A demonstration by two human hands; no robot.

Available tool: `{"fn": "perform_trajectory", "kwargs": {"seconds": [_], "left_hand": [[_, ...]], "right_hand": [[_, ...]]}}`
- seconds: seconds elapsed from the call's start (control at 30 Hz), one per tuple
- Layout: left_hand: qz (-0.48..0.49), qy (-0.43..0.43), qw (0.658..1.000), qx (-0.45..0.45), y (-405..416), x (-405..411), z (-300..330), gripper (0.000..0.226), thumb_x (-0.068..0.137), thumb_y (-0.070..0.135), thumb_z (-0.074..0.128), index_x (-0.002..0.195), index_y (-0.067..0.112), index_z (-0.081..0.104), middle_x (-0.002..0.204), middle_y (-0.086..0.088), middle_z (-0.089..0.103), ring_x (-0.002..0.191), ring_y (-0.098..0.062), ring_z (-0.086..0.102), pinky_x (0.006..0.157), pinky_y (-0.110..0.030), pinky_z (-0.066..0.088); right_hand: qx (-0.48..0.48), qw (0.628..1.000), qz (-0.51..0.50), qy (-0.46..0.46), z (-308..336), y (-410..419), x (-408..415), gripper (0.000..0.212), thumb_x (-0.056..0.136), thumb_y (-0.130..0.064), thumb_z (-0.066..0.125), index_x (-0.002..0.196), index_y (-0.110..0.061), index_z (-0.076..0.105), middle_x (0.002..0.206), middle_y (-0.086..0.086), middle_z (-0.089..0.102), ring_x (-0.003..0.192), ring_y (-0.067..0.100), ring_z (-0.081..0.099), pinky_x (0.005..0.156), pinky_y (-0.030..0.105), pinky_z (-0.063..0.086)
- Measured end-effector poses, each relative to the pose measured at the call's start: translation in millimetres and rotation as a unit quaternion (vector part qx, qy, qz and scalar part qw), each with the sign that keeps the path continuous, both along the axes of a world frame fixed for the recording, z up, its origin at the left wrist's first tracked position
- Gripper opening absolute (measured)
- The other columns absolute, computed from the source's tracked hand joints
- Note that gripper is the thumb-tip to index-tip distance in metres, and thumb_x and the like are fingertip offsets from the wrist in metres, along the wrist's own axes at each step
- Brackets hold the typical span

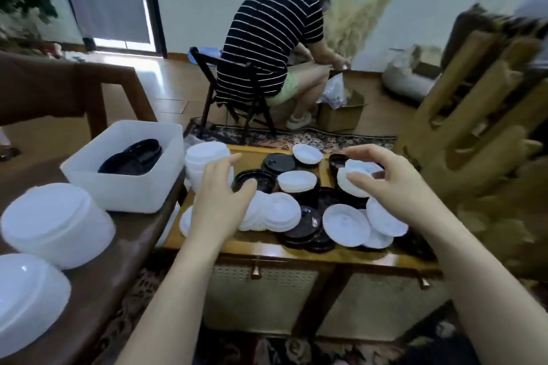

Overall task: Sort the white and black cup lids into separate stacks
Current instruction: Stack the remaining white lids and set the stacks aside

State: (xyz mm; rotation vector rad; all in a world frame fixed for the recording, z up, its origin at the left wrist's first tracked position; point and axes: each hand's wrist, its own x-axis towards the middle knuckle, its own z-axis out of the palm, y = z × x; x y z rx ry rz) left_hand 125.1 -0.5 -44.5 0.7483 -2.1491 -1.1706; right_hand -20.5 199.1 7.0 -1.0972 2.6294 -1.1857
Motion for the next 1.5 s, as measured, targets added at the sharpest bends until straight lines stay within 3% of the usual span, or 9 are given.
{"fn": "perform_trajectory", "kwargs": {"seconds": [0.1,0.27,0.43,0.53,0.7,1.03,1.23,1.33,1.5], "left_hand": [[-0.023,-0.004,1.0,0.005,-3.0,-23.4,-4.0,0.049,0.095,0.023,0.06,0.142,0.025,0.046,0.145,0.005,0.043,0.133,-0.012,0.042,0.098,-0.029,0.034],[-0.082,-0.073,0.993,-0.038,-7.7,-55.6,-12.5,0.047,0.094,0.022,0.061,0.14,0.025,0.051,0.14,0.004,0.051,0.128,-0.013,0.048,0.095,-0.029,0.038],[-0.1,-0.11,0.987,-0.062,-5.3,-79.2,-13.1,0.046,0.095,0.023,0.059,0.141,0.025,0.051,0.143,0.003,0.049,0.132,-0.016,0.045,0.108,-0.04,0.04],[-0.106,-0.118,0.985,-0.07,-5.9,-83.0,-14.7,0.044,0.096,0.023,0.058,0.139,0.026,0.052,0.142,0.004,0.049,0.133,-0.016,0.045,0.11,-0.044,0.038],[-0.091,-0.105,0.989,-0.044,-17.7,-78.2,-23.1,0.041,0.097,0.021,0.058,0.138,0.025,0.054,0.139,0.004,0.053,0.127,-0.013,0.049,0.108,-0.039,0.042],[-0.1,-0.111,0.989,-0.022,-21.3,-79.5,-23.1,0.036,0.098,0.026,0.055,0.135,0.028,0.056,0.134,0.006,0.057,0.12,-0.012,0.053,0.104,-0.036,0.044],[-0.105,-0.109,0.988,-0.028,-18.1,-83.1,-17.6,0.036,0.099,0.025,0.053,0.136,0.025,0.055,0.137,0.006,0.055,0.126,-0.012,0.05,0.107,-0.038,0.041],[-0.11,-0.116,0.986,-0.04,-16.9,-86.9,-14.8,0.037,0.1,0.025,0.052,0.137,0.025,0.054,0.14,0.007,0.052,0.129,-0.013,0.048,0.109,-0.042,0.04],[-0.116,-0.129,0.983,-0.053,-20.8,-91.8,-14.0,0.037,0.1,0.026,0.051,0.137,0.024,0.053,0.141,0.006,0.051,0.13,-0.015,0.047,0.109,-0.044,0.039]], "right_hand": [[-0.001,0.998,-0.057,0.017,-7.3,23.3,-25.9,0.034,0.09,-0.015,0.064,0.123,-0.026,0.061,0.123,-0.011,0.062,0.117,0.011,0.054,0.098,0.039,0.046],[0.025,0.997,-0.069,0.038,-24.4,29.4,-51.2,0.036,0.09,-0.013,0.066,0.125,-0.018,0.063,0.126,-0.008,0.061,0.119,0.007,0.049,0.093,0.025,0.036],[0.021,0.995,-0.01,0.093,-41.3,-16.5,-55.8,0.028,0.09,-0.017,0.065,0.117,-0.023,0.067,0.118,-0.009,0.064,0.113,0.008,0.049,0.096,0.027,0.038],[0.133,0.979,0.055,0.144,-56.6,-58.2,-57.6,0.029,0.09,-0.032,0.064,0.119,-0.025,0.066,0.118,-0.004,0.063,0.121,0.018,0.043,0.1,0.036,0.034],[0.279,0.932,0.069,0.221,-77.3,-98.0,-69.6,0.036,0.094,-0.046,0.053,0.123,-0.027,0.063,0.129,-0.005,0.056,0.13,0.019,0.033,0.103,0.037,0.023],[0.208,0.967,0.082,0.119,-82.5,-85.0,-81.1,0.016,0.086,-0.054,0.061,0.091,-0.04,0.067,0.105,-0.009,0.059,0.117,0.012,0.042,0.087,0.029,0.016],[0.103,0.983,0.014,0.154,-58.0,-87.4,-96.8,0.012,0.092,-0.031,0.061,0.094,-0.03,0.073,0.089,-0.018,0.065,0.1,0.009,0.052,0.092,0.03,0.021],[0.193,0.966,-0.012,0.171,-44.7,-97.4,-120.6,0.02,0.093,-0.032,0.058,0.111,-0.03,0.067,0.111,-0.01,0.067,0.113,0.015,0.051,0.096,0.033,0.023],[0.278,0.952,0.008,0.129,-39.0,-113.3,-150.6,0.022,0.094,-0.028,0.057,0.115,-0.031,0.064,0.114,-0.008,0.066,0.113,0.017,0.053,0.097,0.038,0.025]]}}
